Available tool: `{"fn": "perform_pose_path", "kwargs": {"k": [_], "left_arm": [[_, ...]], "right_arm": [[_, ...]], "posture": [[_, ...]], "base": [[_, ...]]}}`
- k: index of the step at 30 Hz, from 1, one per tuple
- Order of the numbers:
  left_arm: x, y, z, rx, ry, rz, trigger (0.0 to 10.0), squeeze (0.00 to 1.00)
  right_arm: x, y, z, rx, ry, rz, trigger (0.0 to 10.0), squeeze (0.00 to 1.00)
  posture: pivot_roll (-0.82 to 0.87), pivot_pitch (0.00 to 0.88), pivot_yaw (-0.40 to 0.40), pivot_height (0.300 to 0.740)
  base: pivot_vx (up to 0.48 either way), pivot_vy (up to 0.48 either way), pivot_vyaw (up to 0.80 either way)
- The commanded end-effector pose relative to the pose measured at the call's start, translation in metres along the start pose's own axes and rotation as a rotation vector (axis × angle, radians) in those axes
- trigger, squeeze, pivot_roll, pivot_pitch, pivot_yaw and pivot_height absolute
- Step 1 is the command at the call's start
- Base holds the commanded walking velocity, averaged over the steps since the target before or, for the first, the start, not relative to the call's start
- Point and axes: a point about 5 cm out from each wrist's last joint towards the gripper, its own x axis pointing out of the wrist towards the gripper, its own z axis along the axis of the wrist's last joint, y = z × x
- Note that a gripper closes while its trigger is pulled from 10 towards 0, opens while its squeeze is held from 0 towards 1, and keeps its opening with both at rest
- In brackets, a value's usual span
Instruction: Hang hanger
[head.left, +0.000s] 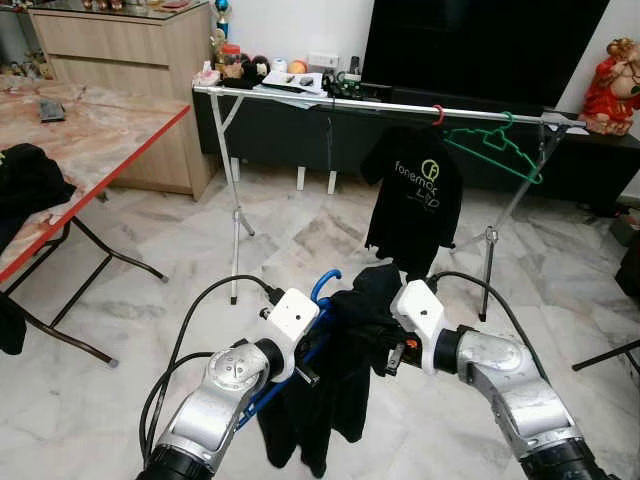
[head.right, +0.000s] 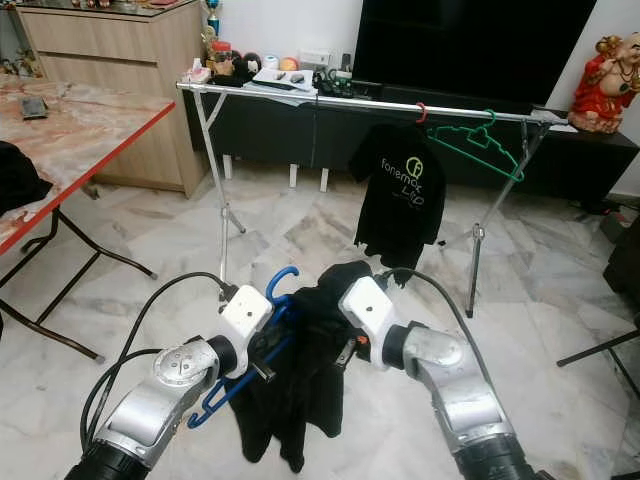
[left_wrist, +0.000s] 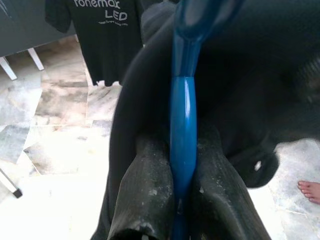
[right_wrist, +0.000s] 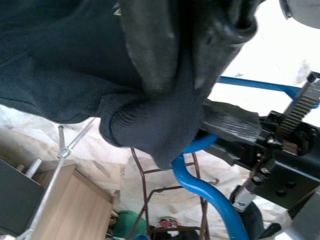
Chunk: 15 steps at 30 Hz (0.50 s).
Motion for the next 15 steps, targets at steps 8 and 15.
{"fn": "perform_pose_path", "kwargs": {"k": [8, 15], "left_arm": [[0.0006, 0.0014, 0.0092, -0.002, -0.058, -0.003, 10.0, 0.00], [0.0016, 0.0001, 0.0099, -0.014, -0.072, -0.005, 10.0, 0.00]], "right_arm": [[0.0005, -0.0004, 0.0023, -0.051, 0.025, 0.000, 10.0, 1.00], [-0.0025, 0.0023, 0.0052, -0.088, 0.027, 0.025, 10.0, 1.00]], "posture": [[-0.01, 0.000, -0.087, 0.740], [-0.01, 0.000, -0.090, 0.740]], "base": [[0.000, 0.000, 0.00], [0.000, 0.000, 0.00]]}}
